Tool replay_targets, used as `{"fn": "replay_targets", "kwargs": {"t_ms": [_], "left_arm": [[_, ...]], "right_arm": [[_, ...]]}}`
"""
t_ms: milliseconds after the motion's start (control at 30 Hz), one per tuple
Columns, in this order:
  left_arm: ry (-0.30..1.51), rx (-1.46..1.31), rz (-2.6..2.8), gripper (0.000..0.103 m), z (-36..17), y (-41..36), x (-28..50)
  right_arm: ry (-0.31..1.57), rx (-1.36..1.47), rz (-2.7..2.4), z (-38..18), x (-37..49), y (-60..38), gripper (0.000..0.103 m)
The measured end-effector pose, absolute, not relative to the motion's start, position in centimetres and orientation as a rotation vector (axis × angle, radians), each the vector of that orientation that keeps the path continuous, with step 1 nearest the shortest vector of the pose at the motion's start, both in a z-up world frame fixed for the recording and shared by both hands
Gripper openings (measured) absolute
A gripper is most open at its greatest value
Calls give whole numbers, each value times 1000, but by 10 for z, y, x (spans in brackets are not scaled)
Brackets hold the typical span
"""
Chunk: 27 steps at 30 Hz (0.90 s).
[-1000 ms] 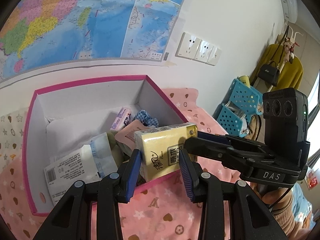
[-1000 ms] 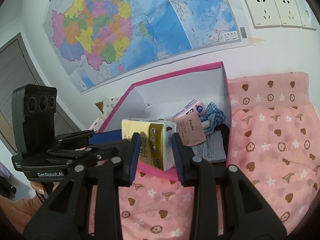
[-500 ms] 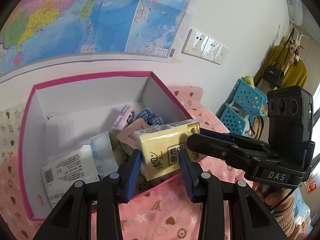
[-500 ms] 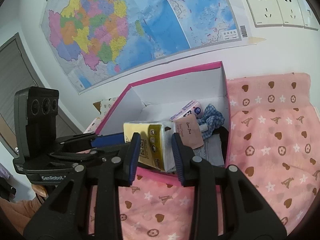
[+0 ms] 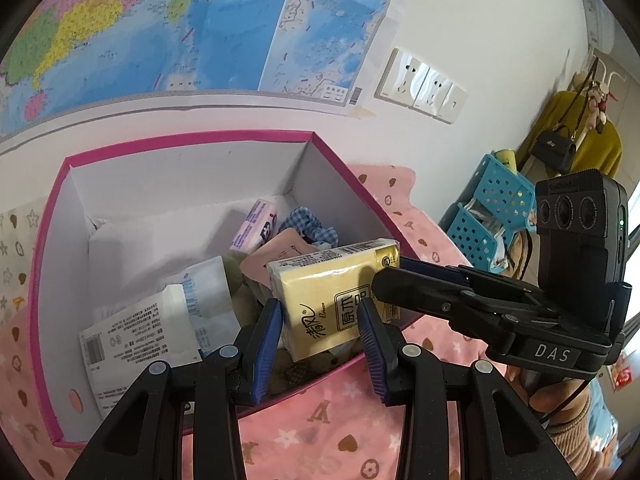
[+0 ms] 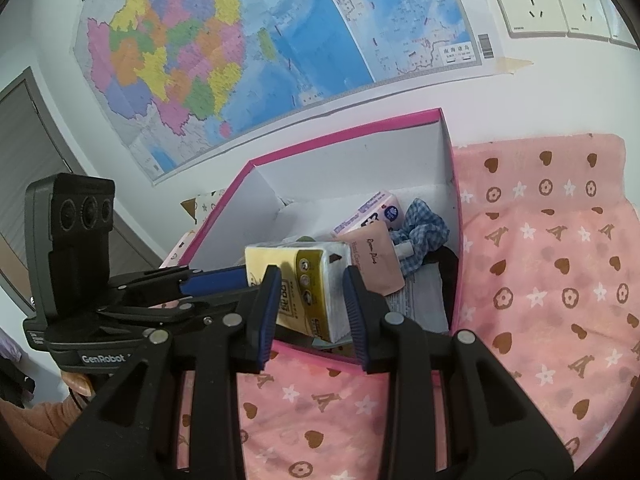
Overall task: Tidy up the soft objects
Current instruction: 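Lower the yellow tissue pack into the box and open the right tool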
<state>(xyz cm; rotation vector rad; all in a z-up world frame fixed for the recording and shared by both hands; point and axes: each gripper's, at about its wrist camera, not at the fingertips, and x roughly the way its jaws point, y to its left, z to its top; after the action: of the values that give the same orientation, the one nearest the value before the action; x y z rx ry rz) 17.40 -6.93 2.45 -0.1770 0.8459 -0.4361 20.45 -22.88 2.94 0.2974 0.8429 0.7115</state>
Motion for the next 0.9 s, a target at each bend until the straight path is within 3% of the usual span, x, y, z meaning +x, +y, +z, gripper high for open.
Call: {"fn": "replay_targets", "kwargs": {"t_ms": [900], "left_arm": [[902, -200, -428, 38, 10, -66, 189]], "right_arm": [[875, 226, 648, 20, 216, -218, 35]]}}
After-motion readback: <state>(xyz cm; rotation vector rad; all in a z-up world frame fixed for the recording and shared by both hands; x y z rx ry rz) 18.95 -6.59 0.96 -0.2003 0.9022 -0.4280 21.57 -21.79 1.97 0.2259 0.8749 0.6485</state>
